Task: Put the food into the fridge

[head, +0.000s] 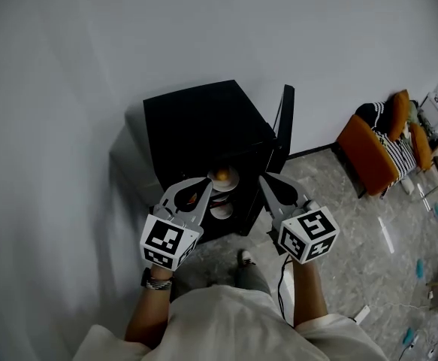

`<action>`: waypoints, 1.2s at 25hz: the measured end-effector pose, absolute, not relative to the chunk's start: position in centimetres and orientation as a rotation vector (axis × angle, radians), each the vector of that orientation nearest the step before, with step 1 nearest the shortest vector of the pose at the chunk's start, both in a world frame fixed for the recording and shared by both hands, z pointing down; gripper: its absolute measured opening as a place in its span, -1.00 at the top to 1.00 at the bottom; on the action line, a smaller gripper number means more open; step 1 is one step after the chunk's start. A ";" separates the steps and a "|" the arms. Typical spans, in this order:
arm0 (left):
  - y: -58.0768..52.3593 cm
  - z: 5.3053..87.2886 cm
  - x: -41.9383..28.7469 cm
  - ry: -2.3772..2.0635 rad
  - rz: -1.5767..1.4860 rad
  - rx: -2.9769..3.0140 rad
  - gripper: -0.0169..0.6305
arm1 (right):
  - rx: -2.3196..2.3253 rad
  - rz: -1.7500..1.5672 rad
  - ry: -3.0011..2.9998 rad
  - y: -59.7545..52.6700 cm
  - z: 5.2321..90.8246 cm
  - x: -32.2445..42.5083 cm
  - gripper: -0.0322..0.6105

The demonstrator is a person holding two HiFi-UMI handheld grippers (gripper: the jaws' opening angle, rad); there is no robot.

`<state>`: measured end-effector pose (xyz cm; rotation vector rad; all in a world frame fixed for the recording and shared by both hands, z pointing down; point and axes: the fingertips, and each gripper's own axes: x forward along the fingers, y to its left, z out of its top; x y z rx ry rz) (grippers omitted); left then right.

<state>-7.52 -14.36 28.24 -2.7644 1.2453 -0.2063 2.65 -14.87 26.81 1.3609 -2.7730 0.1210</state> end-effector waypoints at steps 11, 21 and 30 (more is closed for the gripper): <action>-14.1 27.1 -8.5 1.273 -0.236 -2.709 0.93 | 1.302 -0.066 -2.746 -13.8 24.8 0.9 0.88; -14.4 27.0 -8.3 1.275 -0.248 -2.687 0.93 | 1.299 -0.113 -2.694 -14.1 25.3 0.7 0.88; -14.4 27.3 -8.6 1.275 -0.260 -2.684 0.93 | 1.291 -0.126 -2.674 -14.1 26.0 0.3 0.89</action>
